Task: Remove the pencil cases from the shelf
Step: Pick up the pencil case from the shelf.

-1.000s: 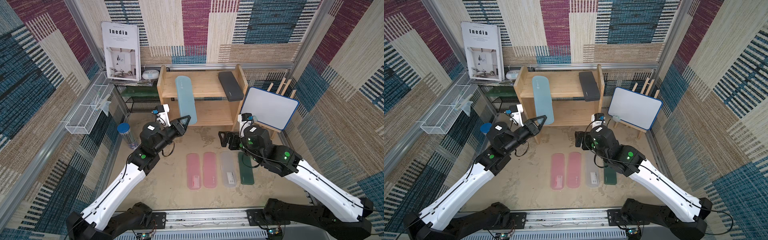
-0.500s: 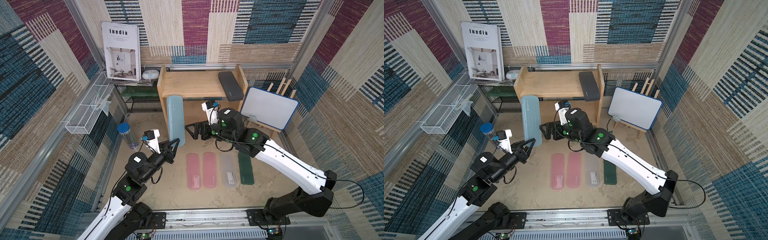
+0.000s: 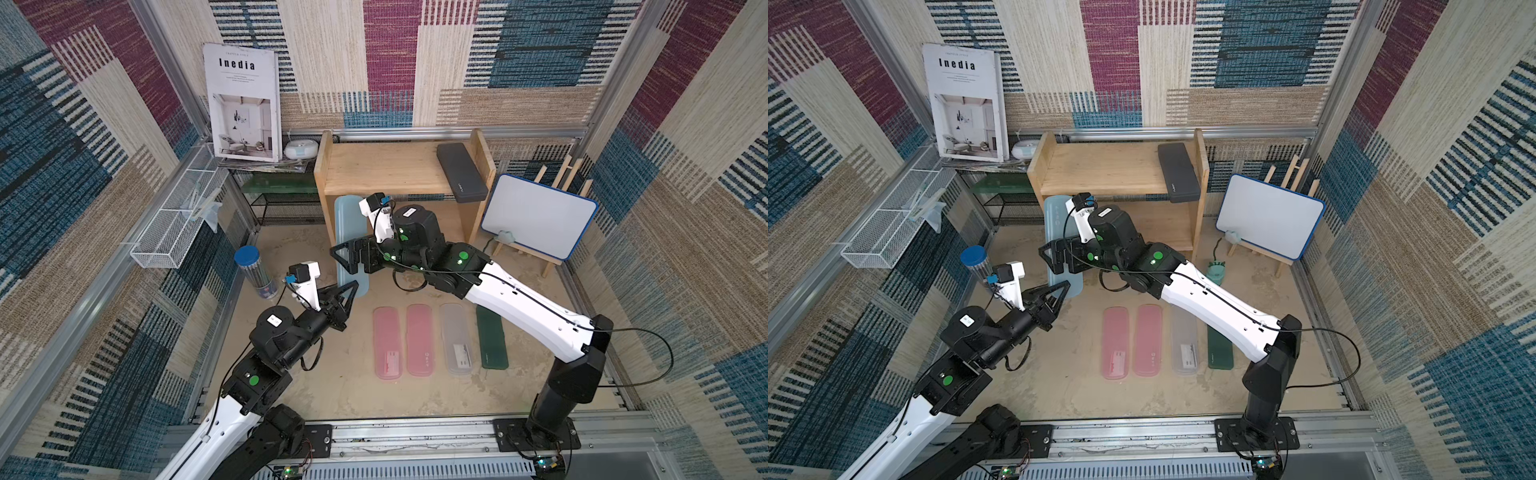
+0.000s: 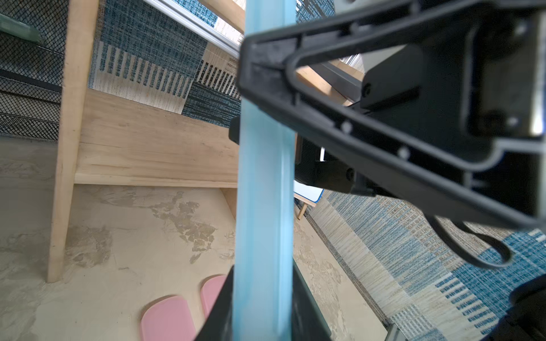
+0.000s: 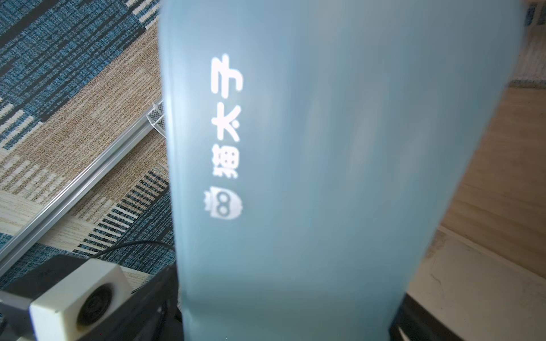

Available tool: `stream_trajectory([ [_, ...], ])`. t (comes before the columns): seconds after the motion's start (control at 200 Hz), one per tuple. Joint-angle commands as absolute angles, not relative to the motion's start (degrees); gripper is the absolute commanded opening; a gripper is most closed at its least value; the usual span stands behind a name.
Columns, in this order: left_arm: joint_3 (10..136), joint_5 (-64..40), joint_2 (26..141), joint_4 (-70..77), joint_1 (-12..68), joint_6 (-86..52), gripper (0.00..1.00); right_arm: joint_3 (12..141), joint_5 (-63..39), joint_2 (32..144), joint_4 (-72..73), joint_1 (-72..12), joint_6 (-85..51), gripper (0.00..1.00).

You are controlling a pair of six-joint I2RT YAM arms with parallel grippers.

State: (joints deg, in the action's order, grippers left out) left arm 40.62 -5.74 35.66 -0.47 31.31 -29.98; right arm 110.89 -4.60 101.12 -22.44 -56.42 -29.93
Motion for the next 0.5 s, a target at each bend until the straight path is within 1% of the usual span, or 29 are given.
stream_trajectory([
  [0.0,41.03,-4.77,35.20,0.12,31.33,-28.85,0.10,113.08,-3.84,102.42,-24.01,-56.77,-29.27,0.99],
  [0.115,40.97,-4.06,34.75,-0.76,31.37,-28.42,0.11,114.91,-2.59,103.32,-25.78,-57.04,-29.19,0.99],
  [0.15,41.03,-3.80,34.63,-1.06,31.32,-28.31,0.13,115.28,-2.16,103.47,-26.32,-57.12,-29.31,1.00],
  [0.24,41.05,-3.07,34.45,-1.82,31.36,-28.13,0.20,115.58,-1.43,103.70,-27.26,-57.21,-29.57,0.96],
  [0.341,41.22,-1.89,34.37,-2.74,31.36,-28.00,0.30,115.58,-0.56,103.71,-27.88,-57.48,-29.77,0.90],
  [0.406,41.22,-1.28,34.37,-3.24,31.33,-27.99,0.31,115.58,-0.11,103.80,-28.19,-57.56,-29.97,0.85],
  [0.461,41.29,-0.97,34.25,-3.43,31.35,-27.71,0.32,115.58,0.04,103.87,-28.39,-57.57,-30.04,0.78],
  [0.496,41.23,-0.75,34.25,-3.52,31.37,-27.69,0.33,115.62,0.15,103.86,-28.47,-57.65,-30.07,0.76],
])
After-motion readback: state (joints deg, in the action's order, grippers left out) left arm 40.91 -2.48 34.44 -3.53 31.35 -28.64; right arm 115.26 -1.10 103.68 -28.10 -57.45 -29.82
